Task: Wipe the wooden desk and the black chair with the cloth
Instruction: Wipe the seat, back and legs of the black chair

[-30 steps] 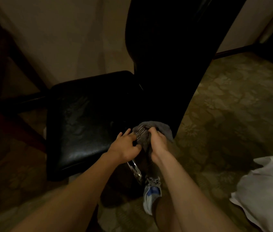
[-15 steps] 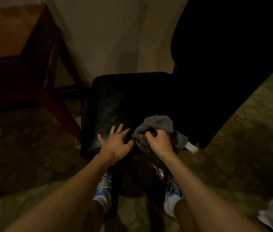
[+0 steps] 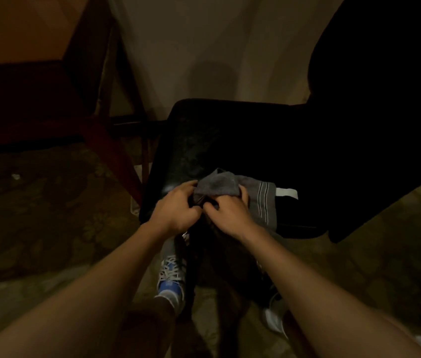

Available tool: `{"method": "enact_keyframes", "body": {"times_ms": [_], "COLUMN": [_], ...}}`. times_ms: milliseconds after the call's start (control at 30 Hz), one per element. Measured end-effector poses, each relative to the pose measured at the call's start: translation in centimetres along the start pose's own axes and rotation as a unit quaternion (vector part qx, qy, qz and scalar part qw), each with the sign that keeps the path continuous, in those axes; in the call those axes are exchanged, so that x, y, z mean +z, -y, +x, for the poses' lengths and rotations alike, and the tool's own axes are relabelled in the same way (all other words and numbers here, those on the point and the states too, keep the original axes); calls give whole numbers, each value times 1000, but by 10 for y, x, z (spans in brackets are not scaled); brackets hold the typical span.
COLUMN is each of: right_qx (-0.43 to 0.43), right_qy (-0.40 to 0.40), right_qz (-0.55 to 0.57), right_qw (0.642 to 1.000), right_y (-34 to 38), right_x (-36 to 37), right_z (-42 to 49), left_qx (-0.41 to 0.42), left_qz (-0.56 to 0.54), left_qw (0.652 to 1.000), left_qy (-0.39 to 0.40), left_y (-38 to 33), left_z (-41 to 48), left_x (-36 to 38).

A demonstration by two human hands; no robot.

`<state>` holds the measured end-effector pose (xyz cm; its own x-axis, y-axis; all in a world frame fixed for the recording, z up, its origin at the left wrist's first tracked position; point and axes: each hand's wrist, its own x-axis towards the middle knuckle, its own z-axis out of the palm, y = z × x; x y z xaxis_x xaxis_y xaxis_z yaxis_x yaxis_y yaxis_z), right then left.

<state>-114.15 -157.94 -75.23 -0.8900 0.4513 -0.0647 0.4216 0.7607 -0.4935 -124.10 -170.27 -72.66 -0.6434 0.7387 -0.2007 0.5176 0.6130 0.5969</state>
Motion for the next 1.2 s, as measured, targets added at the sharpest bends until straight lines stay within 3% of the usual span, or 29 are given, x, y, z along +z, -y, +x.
{"method": "enact_keyframes", "body": {"times_ms": [133,367,533,667,867,1067,1200], "right_qx": [22,41,56,42,37,21,7], "right_qy": [4,-50,-1,-2,-10,30,63], "right_qz": [-27,-136,-134,-134,-136,-128,-125], "right_qw": [999,989,989,990,990,991,990], "right_y": [3,6,-2,-4,-2,24,38], "right_x": [-1,10,7,3,3,6,16], "right_z": [-2,-6,-8,-8,-8,6,26], "left_qx": [-38,-24,-26,6,-40,-48,-58], "left_qz": [35,94,73,92,20,-9,-86], "left_qw": [999,995,996,996,999,999,994], "left_qy": [-6,18,35,-17,10,8,-22], "left_y": [13,26,26,38,55,52,50], "left_z": [2,-1,-7,-2,15,12,10], "left_x": [-6,0,-1,-12,-4,-6,-4]}}
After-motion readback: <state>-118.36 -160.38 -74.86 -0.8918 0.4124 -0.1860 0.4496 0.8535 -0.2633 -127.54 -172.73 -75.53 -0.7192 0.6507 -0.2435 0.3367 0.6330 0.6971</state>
